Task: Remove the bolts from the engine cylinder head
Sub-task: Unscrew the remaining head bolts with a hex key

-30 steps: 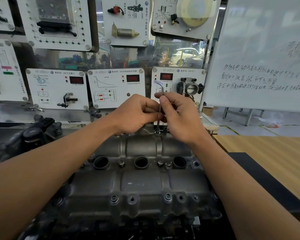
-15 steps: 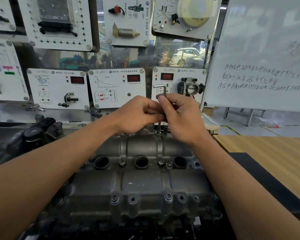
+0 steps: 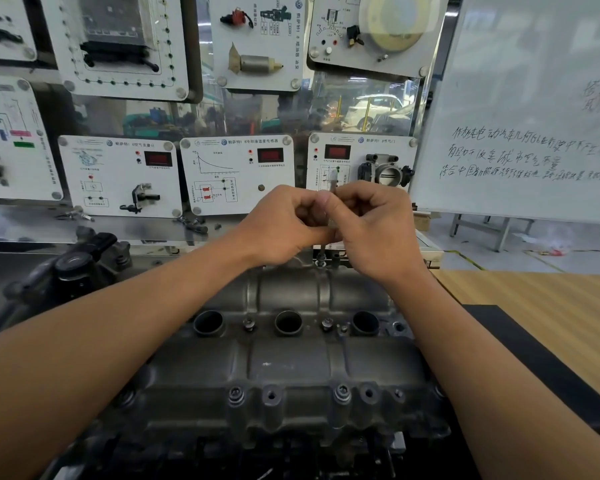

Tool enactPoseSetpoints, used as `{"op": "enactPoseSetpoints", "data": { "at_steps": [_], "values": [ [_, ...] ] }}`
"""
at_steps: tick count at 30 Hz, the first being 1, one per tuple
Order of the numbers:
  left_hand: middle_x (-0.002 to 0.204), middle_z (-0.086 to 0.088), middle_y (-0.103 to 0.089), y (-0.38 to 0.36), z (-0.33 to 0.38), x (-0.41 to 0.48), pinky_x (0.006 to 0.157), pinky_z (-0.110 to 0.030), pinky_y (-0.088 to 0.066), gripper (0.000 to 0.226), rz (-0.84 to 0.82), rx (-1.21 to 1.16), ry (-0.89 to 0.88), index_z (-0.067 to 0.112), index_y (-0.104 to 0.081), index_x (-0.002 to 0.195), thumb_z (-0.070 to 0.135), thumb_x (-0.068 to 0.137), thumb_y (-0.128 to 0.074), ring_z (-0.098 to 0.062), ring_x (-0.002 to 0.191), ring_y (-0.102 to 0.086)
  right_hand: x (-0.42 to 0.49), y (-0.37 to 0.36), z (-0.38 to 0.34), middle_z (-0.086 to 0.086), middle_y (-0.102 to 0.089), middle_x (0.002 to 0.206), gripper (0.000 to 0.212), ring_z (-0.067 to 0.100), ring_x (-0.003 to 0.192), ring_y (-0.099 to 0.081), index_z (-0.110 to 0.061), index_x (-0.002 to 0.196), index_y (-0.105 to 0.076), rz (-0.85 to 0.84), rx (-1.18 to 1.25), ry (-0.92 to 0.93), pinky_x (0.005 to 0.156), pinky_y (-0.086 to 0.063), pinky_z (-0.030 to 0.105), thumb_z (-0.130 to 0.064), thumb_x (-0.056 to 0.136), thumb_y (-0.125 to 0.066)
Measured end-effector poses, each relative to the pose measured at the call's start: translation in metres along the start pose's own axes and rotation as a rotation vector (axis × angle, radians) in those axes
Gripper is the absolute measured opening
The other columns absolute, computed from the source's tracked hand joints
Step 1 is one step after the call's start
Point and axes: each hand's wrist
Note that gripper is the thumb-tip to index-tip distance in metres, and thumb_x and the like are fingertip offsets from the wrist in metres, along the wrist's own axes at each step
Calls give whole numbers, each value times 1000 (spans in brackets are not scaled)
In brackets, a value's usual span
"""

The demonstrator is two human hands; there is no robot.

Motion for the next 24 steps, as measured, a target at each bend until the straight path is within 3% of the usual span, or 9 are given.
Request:
{"op": "enactPoseSetpoints", "data": {
  "at_steps": [2,6,9,11,13,16,18,21,24],
  "values": [
    [96,-12,-76,4,0,-2,86,-30,-58,19,-59,-49,10,3,-73,105,8,86,-73,-18,93,-73,0,1,-2,-15,-68,66,15,-3,65,-63,-13,83,-76,-56,-13,13,60,-49,14,-11,94,-65],
    [105,-11,-76,8,-5,-1,88,-21,-54,23,-137,-113,26,3,-70,113,-2,91,-64,-11,99,-72,-1,1,-1,15,-65,70,26,32,68,-59,1,88,-71,-126,-34,-2,60,-53,45,-13,101,-53],
    [94,-10,-77,6,-5,-1,82,-21,-57,17,-65,-87,5,6,-75,102,2,86,-71,-12,89,-75,-1,0,-1,1,-66,67,21,14,62,-59,-3,89,-73,-89,-44,10,57,-51,33,-15,98,-59],
    [86,-9,-77,5,-4,0,81,-28,-59,16,1,-74,-16,18,-75,90,6,80,-78,-16,83,-74,0,1,-2,3,-73,74,13,18,69,-68,-6,90,-76,-38,-40,3,63,-57,33,-18,91,-70],
    [81,-16,-73,2,-2,1,78,-36,-59,14,36,-61,-13,16,-73,82,7,77,-82,-16,75,-67,1,1,-1,6,-74,74,12,20,69,-71,-6,86,-77,3,-15,-15,63,-59,32,-18,85,-77],
    [80,-13,-71,0,-1,1,76,-36,-57,12,23,-39,-16,11,-73,87,10,79,-81,-14,72,-63,1,1,0,-1,-73,71,6,6,64,-67,-10,82,-76,5,-7,-10,61,-55,21,-15,86,-76],
    [92,-8,-76,4,-1,0,85,-34,-59,16,-38,-56,-25,18,-73,97,11,84,-77,-14,87,-71,1,2,-1,0,-73,73,9,5,67,-67,-9,86,-76,-35,-11,-4,63,-54,18,-13,91,-70],
    [108,-8,-76,10,-4,-1,96,-36,-55,24,-130,-112,3,13,-71,112,3,91,-67,-16,104,-71,0,1,-2,9,-71,77,21,22,82,-69,-3,90,-74,-102,0,-30,75,-59,39,-12,99,-57],
    [106,-14,-76,12,-8,-1,98,-48,-54,22,-128,-118,37,0,-71,112,0,90,-66,-26,103,-72,-1,0,-1,27,-64,79,26,42,81,-60,7,92,-67,-103,32,-31,67,-52,56,-13,100,-52]
  ]
}}
Point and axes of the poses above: each hand's wrist, its own x-axis towards the middle knuckle, its own y-axis out of the back of the hand, z = x × y
